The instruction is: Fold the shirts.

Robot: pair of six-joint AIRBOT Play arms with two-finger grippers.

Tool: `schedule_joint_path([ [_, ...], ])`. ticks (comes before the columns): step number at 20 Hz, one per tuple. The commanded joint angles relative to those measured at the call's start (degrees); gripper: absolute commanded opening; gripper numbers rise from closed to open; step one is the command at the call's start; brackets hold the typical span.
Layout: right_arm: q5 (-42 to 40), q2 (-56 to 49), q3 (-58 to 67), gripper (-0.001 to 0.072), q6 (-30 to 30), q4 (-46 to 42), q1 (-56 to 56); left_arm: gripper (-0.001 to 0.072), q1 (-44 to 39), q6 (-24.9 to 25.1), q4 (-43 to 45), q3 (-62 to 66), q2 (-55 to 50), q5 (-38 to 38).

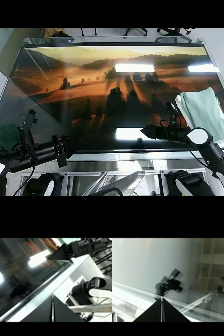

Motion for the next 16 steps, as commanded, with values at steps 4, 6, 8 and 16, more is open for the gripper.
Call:
schedule_joint_path([
  [4,0.02,0.04,-0.02,0.0019,0.0,0.02,0.02,0.0018,-0.02,0.07,0.0,-0.02,0.07,0.11],
  [6,0.02,0.04,-0.02,0.002,0.0,0.02,0.04,0.0017,-0.02,0.07,0.09,-0.02,0.07,0.11],
  [8,0.02,0.04,-0.02,0.002,0.0,0.02,0.02,0.0017,-0.02,0.04,0.39,-0.02,0.07,0.11],
  [16,0.02,0.04,-0.02,0.002,0.0,0.02,0.04,0.0193,-0.02,-31.41,54.12,5.62,0.07,-4.98],
])
